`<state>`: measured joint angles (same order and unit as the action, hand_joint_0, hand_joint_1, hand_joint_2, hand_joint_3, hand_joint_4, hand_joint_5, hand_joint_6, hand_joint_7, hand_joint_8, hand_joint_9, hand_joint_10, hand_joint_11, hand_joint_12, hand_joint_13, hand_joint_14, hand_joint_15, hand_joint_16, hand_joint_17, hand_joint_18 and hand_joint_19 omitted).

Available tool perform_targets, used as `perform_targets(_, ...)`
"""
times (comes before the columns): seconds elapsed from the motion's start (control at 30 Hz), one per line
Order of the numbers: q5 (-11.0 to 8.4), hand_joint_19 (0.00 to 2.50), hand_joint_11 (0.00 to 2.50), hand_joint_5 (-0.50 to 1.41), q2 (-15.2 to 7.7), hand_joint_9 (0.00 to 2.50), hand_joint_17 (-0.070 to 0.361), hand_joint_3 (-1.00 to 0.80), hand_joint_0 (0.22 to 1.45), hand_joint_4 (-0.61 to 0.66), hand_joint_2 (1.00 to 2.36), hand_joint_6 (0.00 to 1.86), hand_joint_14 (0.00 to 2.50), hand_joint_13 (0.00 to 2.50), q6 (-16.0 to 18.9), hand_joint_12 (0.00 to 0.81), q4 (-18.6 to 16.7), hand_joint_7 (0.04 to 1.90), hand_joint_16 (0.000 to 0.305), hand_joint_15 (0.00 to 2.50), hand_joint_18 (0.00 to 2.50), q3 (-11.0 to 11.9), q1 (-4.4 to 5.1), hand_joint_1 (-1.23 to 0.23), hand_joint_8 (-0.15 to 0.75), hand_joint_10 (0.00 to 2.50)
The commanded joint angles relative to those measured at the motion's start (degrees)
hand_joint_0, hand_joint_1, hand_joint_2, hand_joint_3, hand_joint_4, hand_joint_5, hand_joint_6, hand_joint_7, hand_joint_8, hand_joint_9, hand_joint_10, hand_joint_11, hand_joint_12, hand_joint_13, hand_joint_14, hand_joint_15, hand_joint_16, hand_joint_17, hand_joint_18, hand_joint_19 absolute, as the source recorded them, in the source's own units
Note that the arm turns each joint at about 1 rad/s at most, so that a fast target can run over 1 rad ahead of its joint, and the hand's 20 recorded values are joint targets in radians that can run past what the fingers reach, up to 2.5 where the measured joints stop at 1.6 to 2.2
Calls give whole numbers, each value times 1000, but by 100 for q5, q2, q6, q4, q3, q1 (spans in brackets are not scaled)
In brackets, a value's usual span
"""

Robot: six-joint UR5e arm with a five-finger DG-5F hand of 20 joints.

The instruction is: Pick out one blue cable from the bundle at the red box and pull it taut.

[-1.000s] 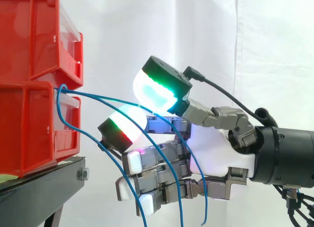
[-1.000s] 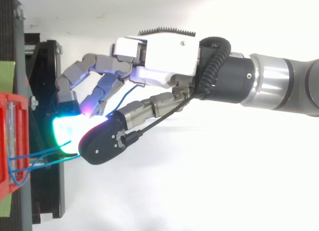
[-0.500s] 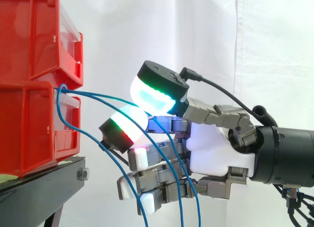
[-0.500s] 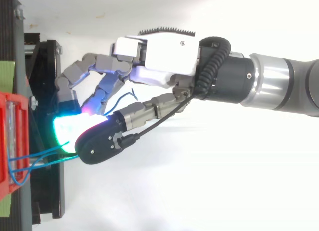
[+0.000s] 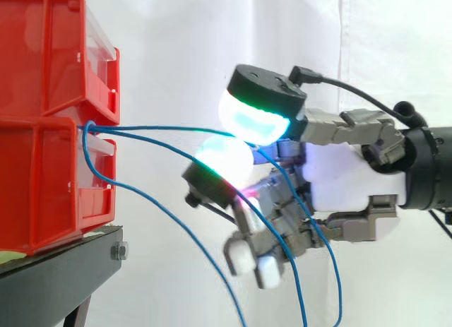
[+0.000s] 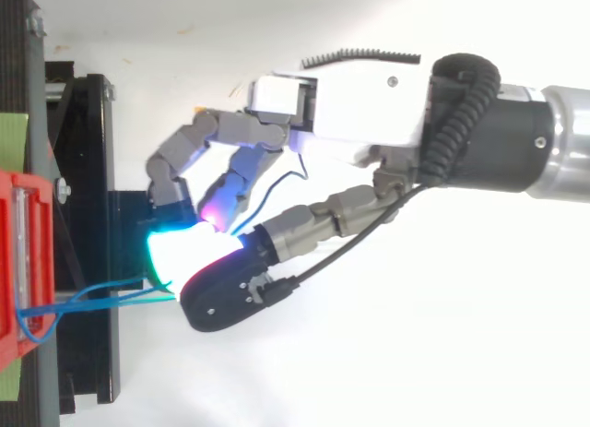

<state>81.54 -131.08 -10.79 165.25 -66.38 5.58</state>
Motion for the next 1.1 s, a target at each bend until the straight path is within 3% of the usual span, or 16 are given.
perform_targets(0.0, -16, 695, 577, -109, 65, 1050, 84, -53, 564, -180, 1033, 914, 19, 831, -63, 275, 359, 1129, 37, 495, 742, -7, 14, -683, 173, 18)
perform_targets(0.43, -68, 660, 572, -103, 145, 1060, 83, 24, 571, -206, 1037, 919, 19, 839, -46, 266, 482, 1166, 37, 489, 758, -51, 75, -763, 179, 20)
perform_targets(0.5, -139, 662, 570, -102, 268, 1063, 83, 29, 575, -206, 1037, 923, 19, 841, -46, 264, 473, 1159, 37, 490, 758, -235, 110, -769, 182, 18)
perform_targets(0.6, -385, 655, 571, -101, 452, 1065, 82, 30, 584, -205, 1038, 926, 19, 840, -46, 265, 438, 1161, 37, 488, 758, -517, 172, -778, 184, 18)
perform_targets(0.67, -675, 654, 576, -101, 593, 1062, 82, 38, 591, -203, 1039, 928, 19, 839, -19, 261, 315, 1163, 36, 489, 761, -719, 233, -789, 186, 21)
perform_targets(0.73, -798, 646, 573, -113, 681, 1064, 81, 64, 619, -212, 1042, 944, 20, 842, 16, 260, 236, 1146, 36, 485, 770, -824, 277, -820, 192, 20)
perform_targets(0.77, -850, 648, 589, -121, 725, 1064, 82, 80, 646, -221, 1041, 949, 19, 844, 77, 261, 209, 1221, 36, 481, 770, -903, 304, -829, 190, 20)
perform_targets(0.87, -868, 648, 583, -136, 742, 1056, 82, 13, 667, -207, 1040, 956, 19, 845, 297, 258, 236, 1208, 36, 482, 772, -991, 348, -826, 186, 18)
perform_targets(1.07, -868, 656, 578, -155, 742, 1025, 77, -133, 745, -208, 1033, 967, 19, 818, 930, 252, 227, 1228, 34, 485, 724, -1000, 365, -831, 181, 18)
